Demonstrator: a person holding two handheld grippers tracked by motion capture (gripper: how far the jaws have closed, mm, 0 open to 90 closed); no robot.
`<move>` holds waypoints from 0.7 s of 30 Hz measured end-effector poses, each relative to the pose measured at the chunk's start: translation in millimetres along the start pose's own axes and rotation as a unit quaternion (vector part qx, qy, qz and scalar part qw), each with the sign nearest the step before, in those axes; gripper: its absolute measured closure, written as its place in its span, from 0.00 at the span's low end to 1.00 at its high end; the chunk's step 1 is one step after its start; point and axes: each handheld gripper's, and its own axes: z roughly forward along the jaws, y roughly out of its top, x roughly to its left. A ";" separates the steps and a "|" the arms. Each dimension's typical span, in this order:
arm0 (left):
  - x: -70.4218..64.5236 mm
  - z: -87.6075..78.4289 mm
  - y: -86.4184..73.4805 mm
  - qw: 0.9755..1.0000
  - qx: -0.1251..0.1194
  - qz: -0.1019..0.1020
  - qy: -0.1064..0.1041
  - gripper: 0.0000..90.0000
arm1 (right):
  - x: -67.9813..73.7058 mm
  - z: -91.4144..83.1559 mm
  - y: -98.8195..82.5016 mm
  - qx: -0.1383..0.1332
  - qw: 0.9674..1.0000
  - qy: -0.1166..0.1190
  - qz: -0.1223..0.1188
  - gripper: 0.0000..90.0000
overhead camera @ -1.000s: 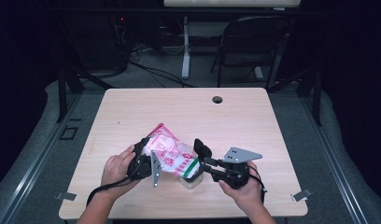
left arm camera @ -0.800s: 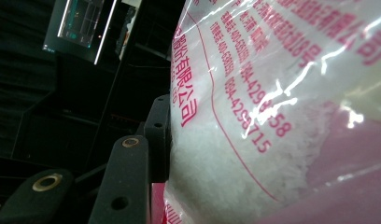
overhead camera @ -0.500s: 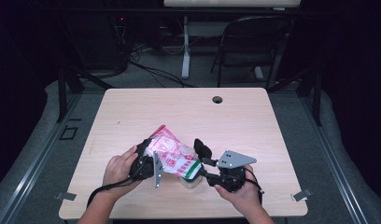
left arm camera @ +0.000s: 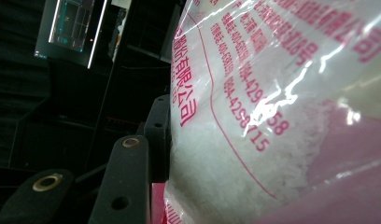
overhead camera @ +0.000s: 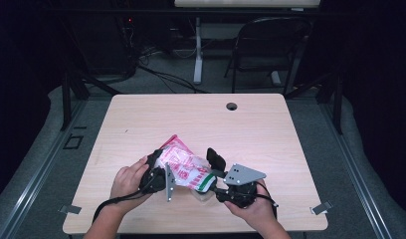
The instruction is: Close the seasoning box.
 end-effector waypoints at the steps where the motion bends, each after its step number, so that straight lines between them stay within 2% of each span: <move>1: -0.3 -0.3 0.3 1.000 -0.001 0.001 0.000 0.68 | 0.5 0.4 0.1 0.000 1.000 0.001 0.000 0.64; 8: -3.2 -2.0 2.1 1.000 -0.002 0.007 -0.001 0.68 | 4.1 4.4 0.8 0.002 1.000 0.010 -0.004 0.67; 12: -3.0 -3.0 1.5 1.000 -0.001 0.010 0.001 0.68 | 4.4 6.0 0.9 0.004 1.000 0.017 -0.004 0.74; 21: -4.8 -6.2 0.9 1.000 0.003 0.014 0.005 0.68 | 4.1 6.7 2.4 -0.013 0.999 0.035 0.006 0.89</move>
